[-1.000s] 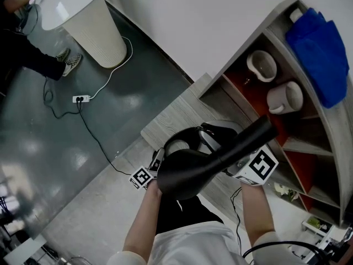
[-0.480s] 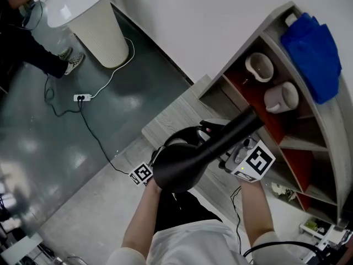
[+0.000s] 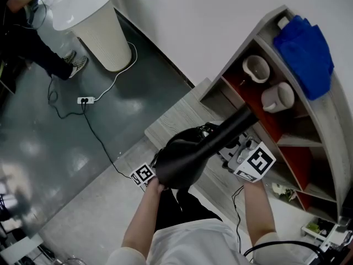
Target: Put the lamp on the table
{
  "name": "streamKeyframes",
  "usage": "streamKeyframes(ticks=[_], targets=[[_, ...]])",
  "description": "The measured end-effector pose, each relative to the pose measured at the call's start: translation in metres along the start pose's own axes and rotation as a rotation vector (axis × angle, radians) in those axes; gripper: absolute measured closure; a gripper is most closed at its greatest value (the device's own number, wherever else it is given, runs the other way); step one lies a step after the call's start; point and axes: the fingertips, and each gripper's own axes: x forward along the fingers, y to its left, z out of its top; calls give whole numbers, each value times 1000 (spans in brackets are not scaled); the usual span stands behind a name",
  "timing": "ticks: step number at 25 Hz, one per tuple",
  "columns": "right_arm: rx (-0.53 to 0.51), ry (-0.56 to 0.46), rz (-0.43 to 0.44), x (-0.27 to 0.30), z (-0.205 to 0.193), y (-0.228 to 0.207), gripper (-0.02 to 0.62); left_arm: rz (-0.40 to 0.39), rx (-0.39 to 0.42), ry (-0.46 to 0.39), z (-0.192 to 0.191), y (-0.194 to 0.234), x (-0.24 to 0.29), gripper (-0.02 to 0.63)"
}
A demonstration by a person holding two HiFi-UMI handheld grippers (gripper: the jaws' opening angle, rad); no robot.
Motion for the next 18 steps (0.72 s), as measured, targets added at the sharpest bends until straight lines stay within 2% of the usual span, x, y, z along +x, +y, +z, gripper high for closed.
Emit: streamKeyframes(ticks=[5,8,15,18], targets=[[14,-2,-33,-12,-3,-2,523,24,80,-1,12,-10,-19,408],[24,-1,-73,-18,-5,-5,518,31,95,-25,15,-19,-37,408],[47,14,-57,-15,-5,-4,508,12,144,-71,21,-49,-66,408],[49,38,-79,-19,-6,-5,497,2,160,-86,22,-63,-73,408]])
